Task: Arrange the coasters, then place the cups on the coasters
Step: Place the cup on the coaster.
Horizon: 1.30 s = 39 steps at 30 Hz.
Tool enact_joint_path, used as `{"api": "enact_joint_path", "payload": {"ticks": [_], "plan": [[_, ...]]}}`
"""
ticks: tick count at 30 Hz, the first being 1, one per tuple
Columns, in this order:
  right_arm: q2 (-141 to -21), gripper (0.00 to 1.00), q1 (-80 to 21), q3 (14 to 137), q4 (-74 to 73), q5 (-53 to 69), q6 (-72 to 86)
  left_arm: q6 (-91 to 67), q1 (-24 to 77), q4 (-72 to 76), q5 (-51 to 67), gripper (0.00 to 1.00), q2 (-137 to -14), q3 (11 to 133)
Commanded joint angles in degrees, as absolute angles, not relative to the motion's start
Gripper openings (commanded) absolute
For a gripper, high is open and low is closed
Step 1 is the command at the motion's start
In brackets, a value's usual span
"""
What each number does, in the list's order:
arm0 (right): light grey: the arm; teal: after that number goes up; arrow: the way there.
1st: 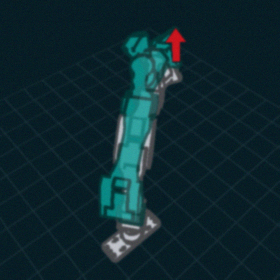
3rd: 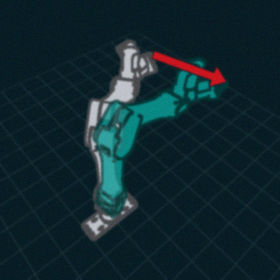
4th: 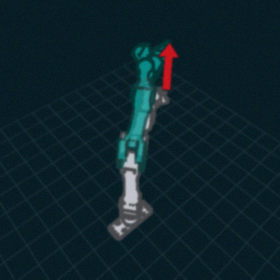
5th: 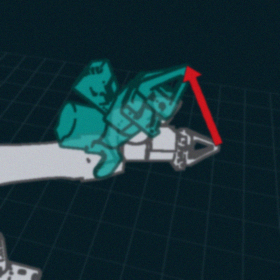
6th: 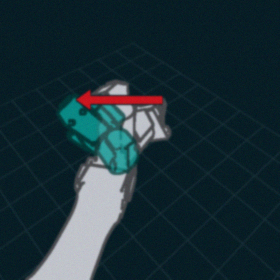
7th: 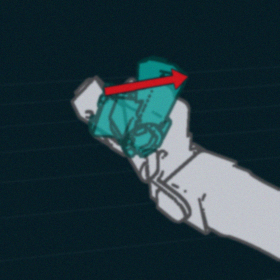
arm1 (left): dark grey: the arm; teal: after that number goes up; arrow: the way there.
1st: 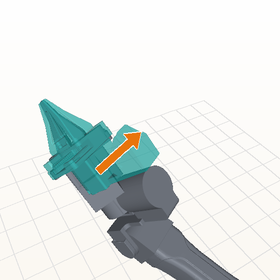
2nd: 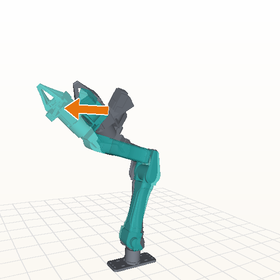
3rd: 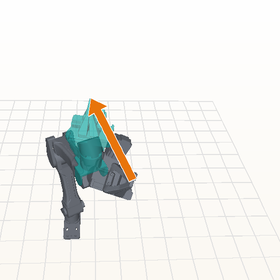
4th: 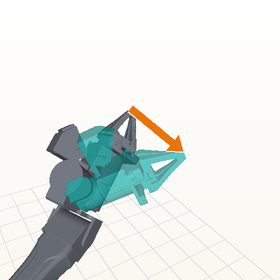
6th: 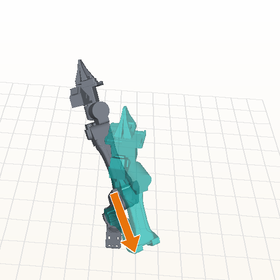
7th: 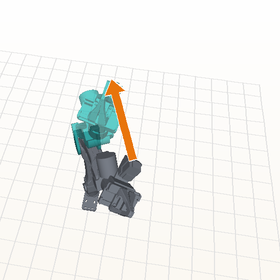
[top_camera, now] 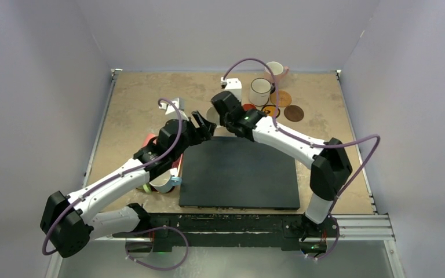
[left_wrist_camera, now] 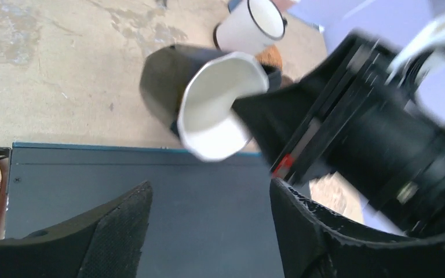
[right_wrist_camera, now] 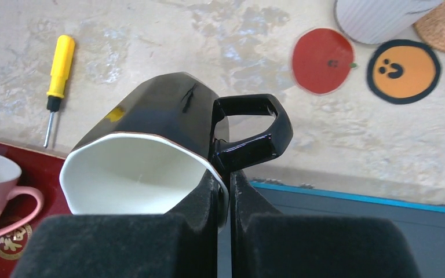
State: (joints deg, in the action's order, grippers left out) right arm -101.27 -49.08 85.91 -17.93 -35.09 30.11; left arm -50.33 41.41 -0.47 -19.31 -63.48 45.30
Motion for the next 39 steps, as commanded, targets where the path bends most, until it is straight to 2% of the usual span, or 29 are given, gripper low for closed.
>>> {"api": "enact_joint_path", "payload": {"ticks": [1, 5, 11, 15, 20, 24, 30, 36, 39], "plan": [[-92.44, 0.0, -44.39, 88.22, -17.27, -28.29, 24.72, -40.76, 41.69, -1.92, -10.61, 0.73, -60.14, 45.99], [-89.25, 0.0, -40.21, 88.06, -21.12, -22.18, 19.78, -35.96, 41.62, -3.71, -5.29, 0.8, -58.37, 48.17], [-85.83, 0.0, -28.52, 89.12, -27.82, -11.63, 11.8, -25.8, 38.89, -17.62, -1.34, 0.82, -62.82, 59.74], [-83.73, 0.0, -20.67, 89.31, -29.67, -7.23, 8.25, -22.35, 27.03, -17.38, 9.02, 0.82, -63.57, 62.47], [-84.58, 0.0, -10.71, 89.92, -31.32, -2.8, 5.0, -19.96, 18.47, -14.54, 12.14, 0.82, -66.7, 65.82], [-88.12, 0.0, -4.06, 91.59, -31.57, -1.88, 6.21, -18.55, 15.63, -11.35, 9.74, 0.82, -69.57, 67.05], [-95.27, 0.0, -0.37, 97.77, -33.77, -4.76, 7.56, -12.32, 15.08, -12.22, 0.86, 0.82, -73.98, 69.52], [-102.73, 0.0, -0.1, 105.34, -36.11, -4.4, 7.77, -10.08, 14.65, -2.6, -10.58, 0.81, -71.21, 58.11], [-106.62, 0.0, -0.11, 109.5, -37.67, -3.67, 7.87, -9.77, 14.59, -2.95, -13.11, 0.81, -70.48, 55.94]]}}
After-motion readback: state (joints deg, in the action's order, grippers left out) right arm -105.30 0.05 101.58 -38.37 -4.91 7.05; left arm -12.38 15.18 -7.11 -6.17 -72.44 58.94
